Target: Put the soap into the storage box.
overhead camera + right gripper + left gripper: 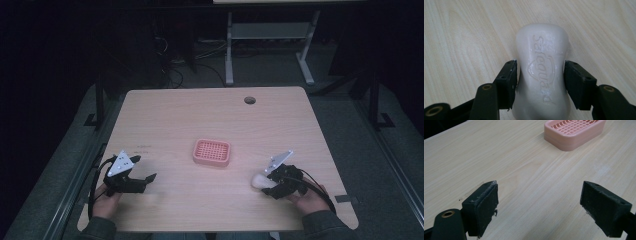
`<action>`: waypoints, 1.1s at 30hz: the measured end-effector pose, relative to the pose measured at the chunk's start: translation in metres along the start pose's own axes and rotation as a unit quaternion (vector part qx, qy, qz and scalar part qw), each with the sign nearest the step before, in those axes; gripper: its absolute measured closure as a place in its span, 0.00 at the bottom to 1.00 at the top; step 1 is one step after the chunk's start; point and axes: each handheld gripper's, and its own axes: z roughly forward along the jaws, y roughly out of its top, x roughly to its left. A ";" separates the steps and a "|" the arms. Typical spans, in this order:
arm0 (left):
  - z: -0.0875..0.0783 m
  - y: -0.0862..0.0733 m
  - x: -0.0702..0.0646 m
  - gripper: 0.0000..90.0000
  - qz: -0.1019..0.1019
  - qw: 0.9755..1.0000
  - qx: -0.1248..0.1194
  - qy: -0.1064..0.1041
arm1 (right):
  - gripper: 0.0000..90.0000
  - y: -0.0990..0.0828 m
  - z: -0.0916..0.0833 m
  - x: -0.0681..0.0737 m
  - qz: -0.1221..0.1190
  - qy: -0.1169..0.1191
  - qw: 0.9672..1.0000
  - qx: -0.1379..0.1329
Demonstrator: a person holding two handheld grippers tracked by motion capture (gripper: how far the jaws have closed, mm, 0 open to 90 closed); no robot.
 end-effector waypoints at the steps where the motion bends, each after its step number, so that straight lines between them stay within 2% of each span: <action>1: 0.000 0.000 0.000 0.16 -0.001 1.000 -0.001 0.000 | 0.50 0.001 0.001 0.000 0.001 0.001 1.000 0.001; 4: 0.000 0.000 0.000 0.16 -0.002 1.000 -0.003 0.000 | 0.51 0.001 0.002 0.000 -0.004 0.000 1.000 0.002; 11: 0.000 0.000 0.000 0.16 -0.003 1.000 -0.002 -0.001 | 0.51 -0.001 0.006 -0.004 0.016 0.014 1.000 -0.001; 16: 0.000 0.000 0.000 0.16 0.001 1.000 0.000 0.000 | 0.51 -0.002 0.006 -0.003 0.016 0.012 1.000 -0.003; 20: 0.000 0.000 -0.001 0.16 -0.003 1.000 0.000 0.000 | 0.52 -0.001 0.007 -0.001 0.006 0.003 1.000 -0.001; 22: -0.001 0.000 0.000 0.16 0.002 1.000 0.000 0.000 | 0.53 0.001 0.006 0.001 0.000 0.000 1.000 0.002; 25: 0.000 0.000 0.000 0.16 -0.006 1.000 -0.004 0.000 | 0.53 0.003 0.005 0.003 -0.011 -0.002 1.000 0.014; 33: 0.000 0.000 0.000 0.16 -0.007 1.000 -0.005 0.001 | 0.53 0.012 -0.005 0.006 -0.022 -0.008 1.000 0.007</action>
